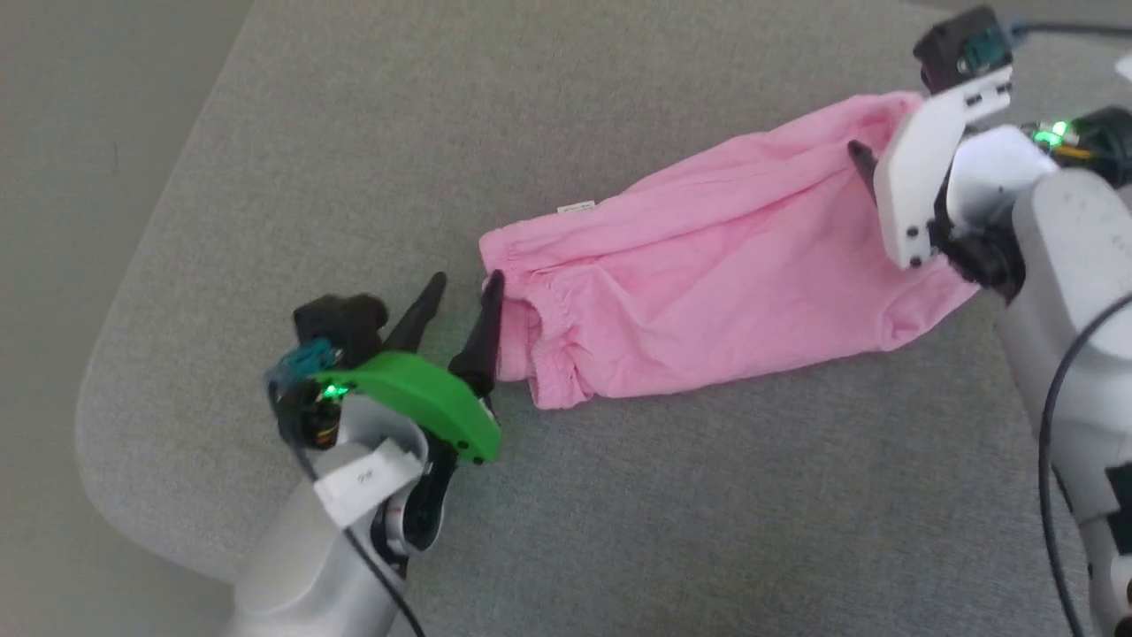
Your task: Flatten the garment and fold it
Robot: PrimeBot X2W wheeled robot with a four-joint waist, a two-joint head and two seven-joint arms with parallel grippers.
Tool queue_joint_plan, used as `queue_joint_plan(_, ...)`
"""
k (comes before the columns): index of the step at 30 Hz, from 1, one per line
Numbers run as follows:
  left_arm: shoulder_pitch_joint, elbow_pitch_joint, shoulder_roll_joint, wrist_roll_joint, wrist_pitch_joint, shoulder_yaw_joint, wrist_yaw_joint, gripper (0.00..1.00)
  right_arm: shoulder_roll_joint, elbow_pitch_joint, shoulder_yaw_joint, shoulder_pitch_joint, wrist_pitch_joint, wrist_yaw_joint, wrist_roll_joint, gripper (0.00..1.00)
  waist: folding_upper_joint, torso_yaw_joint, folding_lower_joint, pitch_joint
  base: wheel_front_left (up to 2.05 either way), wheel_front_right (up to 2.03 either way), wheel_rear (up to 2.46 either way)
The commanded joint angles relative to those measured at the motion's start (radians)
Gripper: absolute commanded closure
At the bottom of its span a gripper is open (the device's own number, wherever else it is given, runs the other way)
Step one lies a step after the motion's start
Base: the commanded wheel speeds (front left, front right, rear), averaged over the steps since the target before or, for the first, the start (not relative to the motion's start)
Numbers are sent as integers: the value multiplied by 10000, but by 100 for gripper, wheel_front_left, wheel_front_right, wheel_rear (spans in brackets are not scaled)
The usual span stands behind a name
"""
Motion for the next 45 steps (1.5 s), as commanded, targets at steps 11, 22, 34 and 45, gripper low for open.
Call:
queue_joint_plan(11,1386,-1366,131,1715,-1696,1110,410,0,334,-1659,-1293,2565,-2996,-15,604,0,0,-500,-1,-1717,0,0,0)
queue_joint_plan(22,2046,-2503,-821,4376,-1704,2767,-1058,0,1537,-1635,-3314,3075,-4163,-15,230,0,0,-706,-1,-1585,0,0,0)
queue_joint_plan(34,2116,-2473,-1151,5010,-1705,2903,-1630,0,2070,909,-5153,1524,-1858,-15,-1427,0,0,-422,-1,-1059,0,0,0)
queue_joint_plan(45,2024,-2432,-1251,4845,-1705,2730,-1654,0,2123,1814,-5704,398,552,-15,-3564,0,0,-164,-1,-633,0,0,0)
